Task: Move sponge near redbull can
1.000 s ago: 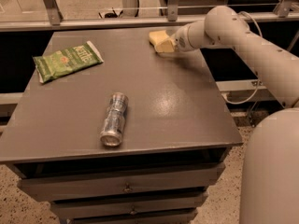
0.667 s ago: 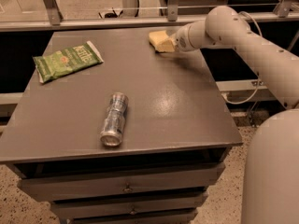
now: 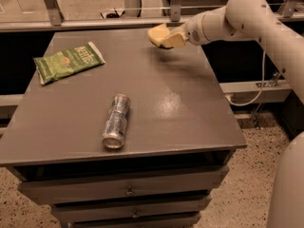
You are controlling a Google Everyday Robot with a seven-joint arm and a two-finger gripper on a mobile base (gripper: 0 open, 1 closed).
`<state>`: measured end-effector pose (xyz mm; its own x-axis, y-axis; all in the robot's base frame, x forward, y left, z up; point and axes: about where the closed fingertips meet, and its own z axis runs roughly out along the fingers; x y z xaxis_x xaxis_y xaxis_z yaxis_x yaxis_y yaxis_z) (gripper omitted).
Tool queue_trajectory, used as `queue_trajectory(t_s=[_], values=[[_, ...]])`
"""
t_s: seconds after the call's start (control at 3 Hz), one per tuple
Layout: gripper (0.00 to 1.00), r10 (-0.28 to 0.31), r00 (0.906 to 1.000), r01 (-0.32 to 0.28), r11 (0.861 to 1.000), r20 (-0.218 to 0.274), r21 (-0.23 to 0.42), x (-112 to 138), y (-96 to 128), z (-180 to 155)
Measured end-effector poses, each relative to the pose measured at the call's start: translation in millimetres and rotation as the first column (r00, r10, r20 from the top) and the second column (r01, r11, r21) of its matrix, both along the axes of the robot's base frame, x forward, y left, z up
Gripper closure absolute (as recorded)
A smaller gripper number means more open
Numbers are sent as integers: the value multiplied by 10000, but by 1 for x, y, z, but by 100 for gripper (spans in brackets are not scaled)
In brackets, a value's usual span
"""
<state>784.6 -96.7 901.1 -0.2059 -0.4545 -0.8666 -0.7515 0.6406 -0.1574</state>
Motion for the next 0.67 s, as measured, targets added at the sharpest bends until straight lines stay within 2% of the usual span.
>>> queue_trajectory(t_s=[0.33,0.67], values=[[100,2189,9754,-2198,9747,-246,-414,-64,0,0],[100,4102,9098,-4143,9068,-633,-777,-126,-6,-9]])
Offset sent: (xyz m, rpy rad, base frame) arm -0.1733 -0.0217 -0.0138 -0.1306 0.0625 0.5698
